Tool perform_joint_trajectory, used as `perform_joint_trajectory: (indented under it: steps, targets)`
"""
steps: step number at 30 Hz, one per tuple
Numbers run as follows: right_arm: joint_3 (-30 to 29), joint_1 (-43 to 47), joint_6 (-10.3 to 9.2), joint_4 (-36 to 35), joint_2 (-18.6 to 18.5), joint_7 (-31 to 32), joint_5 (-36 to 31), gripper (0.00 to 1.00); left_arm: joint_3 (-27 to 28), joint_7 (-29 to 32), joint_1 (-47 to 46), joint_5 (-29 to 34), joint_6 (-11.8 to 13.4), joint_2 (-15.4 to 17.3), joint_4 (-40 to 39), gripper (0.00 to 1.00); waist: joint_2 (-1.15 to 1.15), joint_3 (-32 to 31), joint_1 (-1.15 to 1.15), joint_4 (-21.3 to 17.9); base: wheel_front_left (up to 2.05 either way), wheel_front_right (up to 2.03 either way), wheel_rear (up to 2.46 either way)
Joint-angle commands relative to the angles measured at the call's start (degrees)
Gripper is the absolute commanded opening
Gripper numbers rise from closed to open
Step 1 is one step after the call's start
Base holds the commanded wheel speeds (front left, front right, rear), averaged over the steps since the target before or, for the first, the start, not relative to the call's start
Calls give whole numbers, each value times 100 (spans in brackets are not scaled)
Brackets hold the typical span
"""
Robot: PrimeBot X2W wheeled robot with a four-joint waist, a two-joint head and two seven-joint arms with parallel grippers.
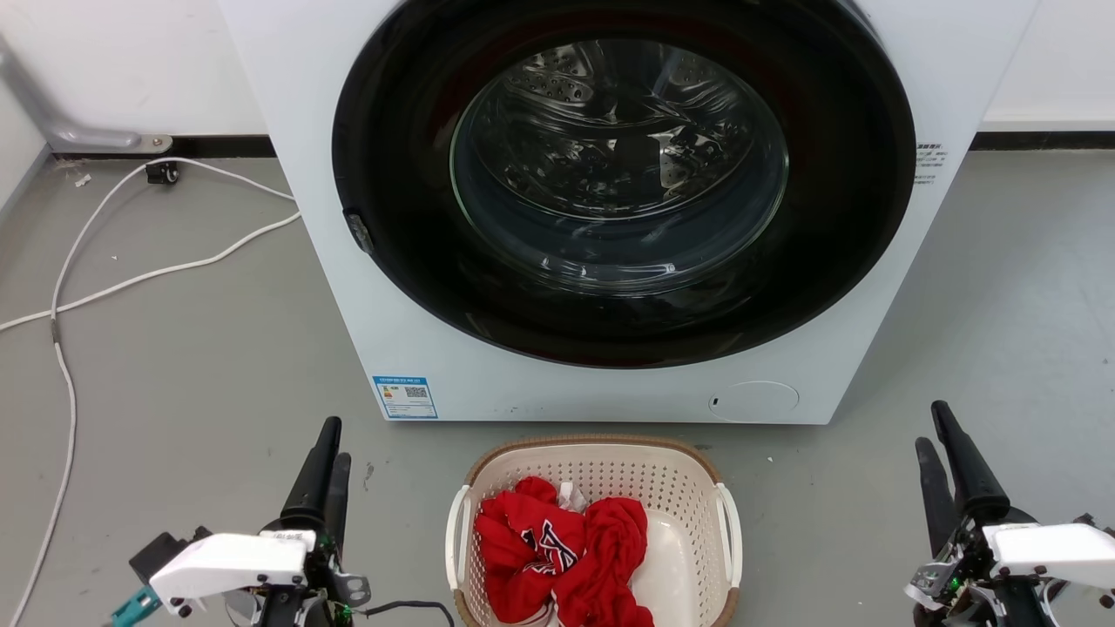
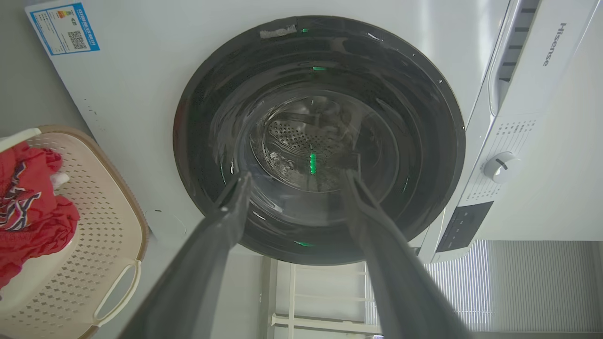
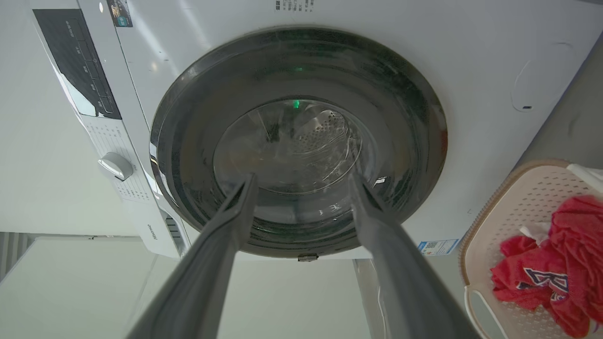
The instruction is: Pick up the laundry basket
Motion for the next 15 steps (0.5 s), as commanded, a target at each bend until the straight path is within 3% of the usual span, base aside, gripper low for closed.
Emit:
perform_joint_trajectory:
  steps: [1,15]
  targets:
    - [5,-30,8,-171,-17,-57,-207,100,-51,-59,-202,225,0,45,-140,100,0,0,0,2,0,0,0]
    - [127,124,9,-750,-19,-379,-2716,100,-321,-433,-188,2452,6,19,-499,100,0,8,0,35,0,0,0]
